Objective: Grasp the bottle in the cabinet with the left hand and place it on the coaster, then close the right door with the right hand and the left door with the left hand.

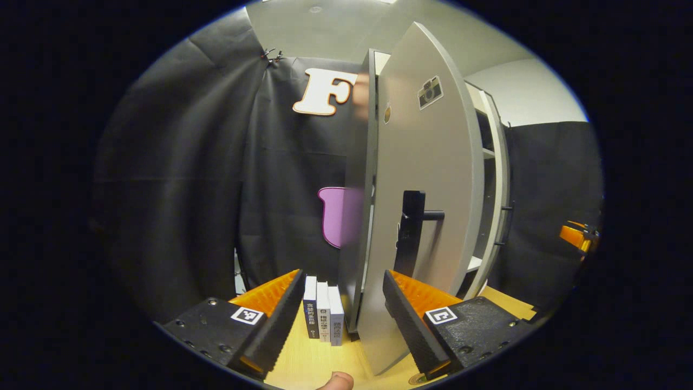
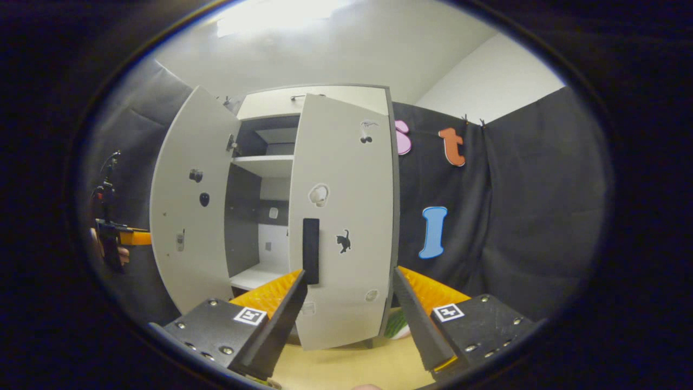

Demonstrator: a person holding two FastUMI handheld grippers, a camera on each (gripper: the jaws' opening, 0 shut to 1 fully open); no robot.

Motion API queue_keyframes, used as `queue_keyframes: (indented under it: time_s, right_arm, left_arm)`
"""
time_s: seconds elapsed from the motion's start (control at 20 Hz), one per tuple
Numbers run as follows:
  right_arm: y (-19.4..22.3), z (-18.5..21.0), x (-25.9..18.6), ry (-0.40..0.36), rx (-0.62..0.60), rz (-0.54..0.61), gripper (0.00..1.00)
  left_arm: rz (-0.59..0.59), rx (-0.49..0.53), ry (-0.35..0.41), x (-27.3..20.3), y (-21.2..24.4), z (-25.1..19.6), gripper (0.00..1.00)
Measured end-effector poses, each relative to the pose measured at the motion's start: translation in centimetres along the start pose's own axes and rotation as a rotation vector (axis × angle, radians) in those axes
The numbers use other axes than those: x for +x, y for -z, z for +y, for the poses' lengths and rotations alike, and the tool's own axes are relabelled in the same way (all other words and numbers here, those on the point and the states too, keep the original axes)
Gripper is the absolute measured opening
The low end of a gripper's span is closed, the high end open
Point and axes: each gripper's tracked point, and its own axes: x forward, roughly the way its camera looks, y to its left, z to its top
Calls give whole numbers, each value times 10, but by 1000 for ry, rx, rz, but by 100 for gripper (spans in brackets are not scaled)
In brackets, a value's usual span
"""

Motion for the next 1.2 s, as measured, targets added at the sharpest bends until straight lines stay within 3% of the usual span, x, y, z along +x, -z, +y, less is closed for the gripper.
queue_keyframes:
  time_s: [0.05,0.3,0.35,0.4,0.6,0.7,0.75,0.8,0.85,1.2]
  right_arm:
    - [-3,-2,-2,0,9,-11,93]
    - [-7,-13,-8,-2,9,-29,96]
    - [-8,-14,-10,-4,4,-27,92]
    - [-9,-17,-11,-7,-1,-25,96]
    - [-9,-30,-17,-13,-23,-21,96]
    - [-9,-33,-17,-18,-20,-9,96]
    - [-11,-31,-16,-25,-18,-9,92]
    - [-12,-31,-16,-36,-17,-10,96]
    - [-13,-30,-16,-47,-19,-12,92]
    - [-13,-34,-16,-82,-6,5,96]
  left_arm:
    - [15,-9,-7,-3,2,-7,96]
    - [31,7,-1,0,4,-36,95]
    - [32,7,1,1,4,-41,93]
    - [35,9,2,3,4,-46,90]
    - [41,10,-8,6,5,-64,90]
    - [43,23,-25,7,5,-70,95]
    - [43,27,-33,8,5,-72,90]
    - [42,28,-42,9,5,-75,90]
    - [46,27,-52,9,5,-77,90]
    - [12,43,-151,11,-9,-82,95]
